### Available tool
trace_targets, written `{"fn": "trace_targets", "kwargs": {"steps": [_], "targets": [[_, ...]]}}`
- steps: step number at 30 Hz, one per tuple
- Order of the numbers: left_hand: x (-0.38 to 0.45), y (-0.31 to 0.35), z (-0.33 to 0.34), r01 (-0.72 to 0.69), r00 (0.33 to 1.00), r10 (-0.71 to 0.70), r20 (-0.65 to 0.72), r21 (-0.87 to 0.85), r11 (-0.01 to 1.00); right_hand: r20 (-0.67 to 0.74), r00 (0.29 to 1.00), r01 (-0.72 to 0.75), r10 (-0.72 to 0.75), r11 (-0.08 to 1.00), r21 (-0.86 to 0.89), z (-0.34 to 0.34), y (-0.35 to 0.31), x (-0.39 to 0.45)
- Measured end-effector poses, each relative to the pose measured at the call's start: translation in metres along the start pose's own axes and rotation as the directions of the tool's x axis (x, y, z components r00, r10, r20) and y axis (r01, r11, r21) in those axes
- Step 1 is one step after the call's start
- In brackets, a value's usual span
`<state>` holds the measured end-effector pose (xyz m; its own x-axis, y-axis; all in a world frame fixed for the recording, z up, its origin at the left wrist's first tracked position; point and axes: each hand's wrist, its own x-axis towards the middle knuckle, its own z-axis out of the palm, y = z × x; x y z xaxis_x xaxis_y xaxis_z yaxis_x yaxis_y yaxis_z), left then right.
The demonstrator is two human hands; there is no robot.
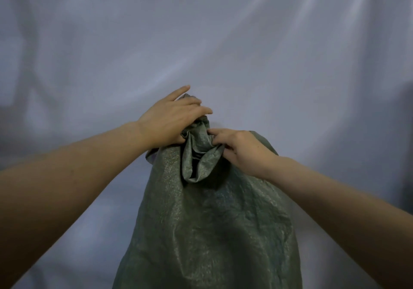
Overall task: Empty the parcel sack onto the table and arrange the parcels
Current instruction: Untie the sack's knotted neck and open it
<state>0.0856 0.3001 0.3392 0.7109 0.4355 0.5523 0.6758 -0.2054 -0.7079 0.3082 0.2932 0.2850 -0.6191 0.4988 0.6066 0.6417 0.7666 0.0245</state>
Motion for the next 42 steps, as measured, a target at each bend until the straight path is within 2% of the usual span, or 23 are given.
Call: {"fn": "trace_targets", "kwargs": {"steps": [2,4,7,10,12,14,17,21,25,29,32,35,38,42], "targets": [[0.0,0.004,0.001,-0.032,0.994,0.037,0.099,-0.045,0.998,0.003,1.0,-0.028,0.028,0.999,-0.028,0.003,-0.002,-0.001],[-0.006,0.01,0.008,0.013,0.982,0.003,0.191,-0.078,0.997,-0.024,0.997,-0.081,0.08,0.996,-0.026,0.006,-0.002,-0.006],[-0.023,0.013,0.023,0.21,0.95,-0.165,0.266,-0.151,0.966,-0.133,0.969,-0.203,0.207,0.978,0.041,0.006,0.009,-0.018],[-0.04,0.009,0.031,0.42,0.88,-0.338,0.333,-0.214,0.882,-0.232,0.881,-0.444,0.412,0.889,-0.107,0.001,0.034,-0.031],[-0.046,0.007,0.034,0.506,0.835,-0.398,0.381,-0.243,0.828,-0.185,0.786,-0.617,0.59,0.769,-0.166,-0.003,0.047,-0.041],[-0.051,0.007,0.034,0.577,0.793,-0.445,0.416,-0.281,0.767,-0.076,0.712,-0.702,0.699,0.701,-0.126,-0.002,0.057,-0.049],[-0.052,0.008,0.034,0.656,0.74,-0.488,0.463,-0.337,0.675,0.006,0.694,-0.72,0.72,0.694,-0.01,0.003,0.068,-0.056],[-0.052,0.007,0.033,0.783,0.621,-0.562,0.546,-0.404,0.473,0.028,0.708,-0.706,0.706,0.704,0.08,0.004,0.063,-0.049],[-0.049,0.003,0.032,0.864,0.445,-0.634,0.632,-0.49,0.118,-0.126,0.627,-0.692,0.769,0.624,0.363,-0.004,0.054,-0.031],[-0.048,0.006,0.035,0.822,0.28,-0.63,0.724,-0.52,-0.232,-0.183,0.594,-0.663,0.783,0.606,0.439,0.0,0.047,-0.018],[-0.045,0.008,0.032,0.733,0.211,-0.581,0.786,-0.521,-0.438,-0.203,0.571,-0.654,0.795,0.59,0.473,0.004,0.049,-0.014],[-0.033,0.004,0.023,0.601,0.207,-0.561,0.801,-0.557,-0.573,-0.246,0.521,-0.616,0.817,0.559,0.555,-0.007,0.053,0.002],[-0.027,0.001,0.016,0.507,0.253,-0.561,0.788,-0.602,-0.617,-0.312,0.48,-0.555,0.82,0.559,0.616,-0.023,0.05,0.016],[-0.034,0.009,0.014,0.371,0.359,-0.45,0.817,-0.568,-0.735,-0.315,0.549,-0.558,0.775,0.619,0.552,-0.011,0.031,0.02]]}}
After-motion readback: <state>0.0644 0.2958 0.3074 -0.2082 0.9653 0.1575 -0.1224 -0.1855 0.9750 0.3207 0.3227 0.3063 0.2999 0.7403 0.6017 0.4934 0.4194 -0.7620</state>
